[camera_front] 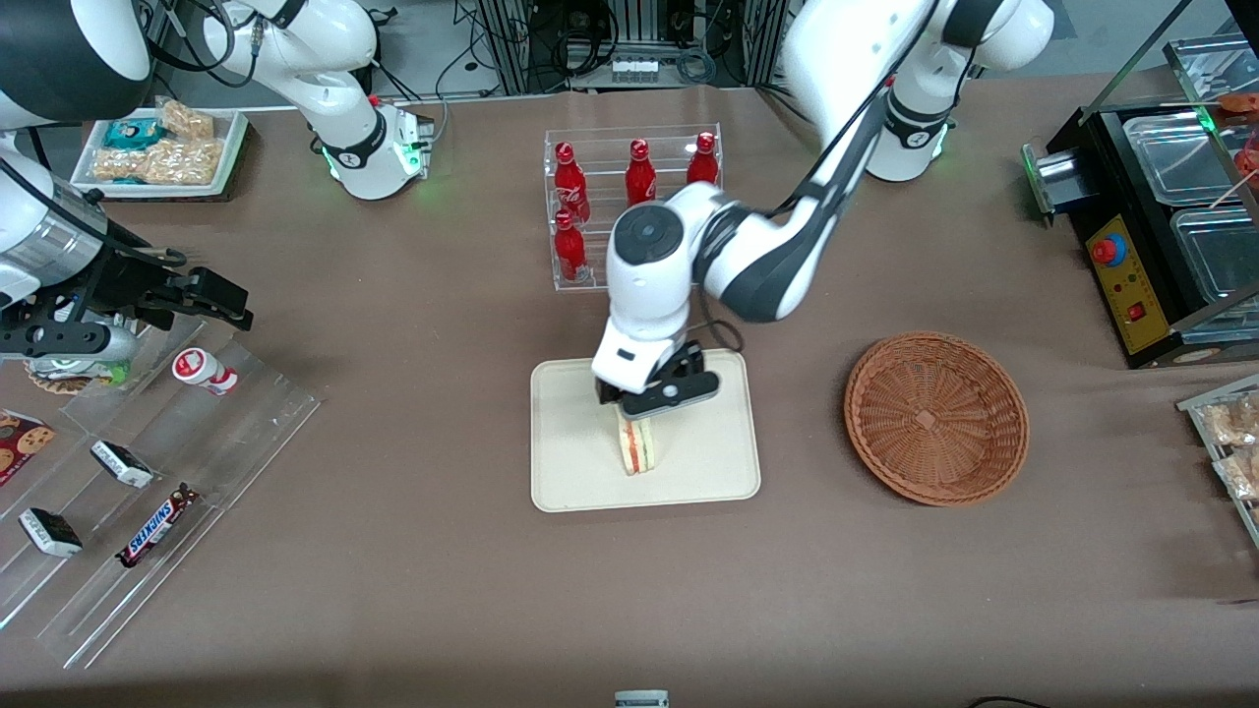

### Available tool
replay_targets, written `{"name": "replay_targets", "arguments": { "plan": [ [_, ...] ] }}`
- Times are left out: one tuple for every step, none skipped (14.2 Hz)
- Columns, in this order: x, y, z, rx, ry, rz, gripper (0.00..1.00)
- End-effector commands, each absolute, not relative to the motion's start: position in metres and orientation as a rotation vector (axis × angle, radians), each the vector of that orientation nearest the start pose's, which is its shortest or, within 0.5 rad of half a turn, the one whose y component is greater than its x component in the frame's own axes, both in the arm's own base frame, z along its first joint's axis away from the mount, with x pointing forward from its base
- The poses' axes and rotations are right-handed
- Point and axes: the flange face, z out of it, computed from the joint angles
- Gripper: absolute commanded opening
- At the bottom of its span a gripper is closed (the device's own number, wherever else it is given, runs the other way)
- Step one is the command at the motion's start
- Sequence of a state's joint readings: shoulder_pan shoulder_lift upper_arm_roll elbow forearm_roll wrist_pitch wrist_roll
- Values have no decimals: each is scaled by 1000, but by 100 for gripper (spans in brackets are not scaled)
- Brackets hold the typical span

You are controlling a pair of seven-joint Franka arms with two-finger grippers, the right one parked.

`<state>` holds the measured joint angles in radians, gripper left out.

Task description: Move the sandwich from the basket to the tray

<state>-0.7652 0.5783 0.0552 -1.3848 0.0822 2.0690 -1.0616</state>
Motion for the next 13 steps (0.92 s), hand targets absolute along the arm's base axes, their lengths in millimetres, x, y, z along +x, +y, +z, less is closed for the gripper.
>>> {"name": "replay_targets", "arguments": {
  "plan": [
    [560, -420, 436, -3095, -368, -191, 100],
    [568, -393, 445, -3076, -389, -161, 100],
    [578, -365, 450, -3059, -446, -142, 100],
    [583, -346, 452, -3048, -484, -132, 100],
    [589, -319, 455, -3040, -503, -121, 100],
    [593, -292, 459, -3041, -471, -111, 100],
    [592, -265, 463, -3049, -389, -91, 100],
    [591, -235, 470, -3066, -345, -69, 100],
    [588, -203, 476, -3087, -300, -42, 100],
    [583, -175, 480, -3089, -240, -17, 100],
    [578, -150, 486, -3090, -163, 13, 100],
    [576, -127, 493, -3090, -102, 36, 100],
    [575, -104, 501, -3091, -37, 57, 100]
  ]
}}
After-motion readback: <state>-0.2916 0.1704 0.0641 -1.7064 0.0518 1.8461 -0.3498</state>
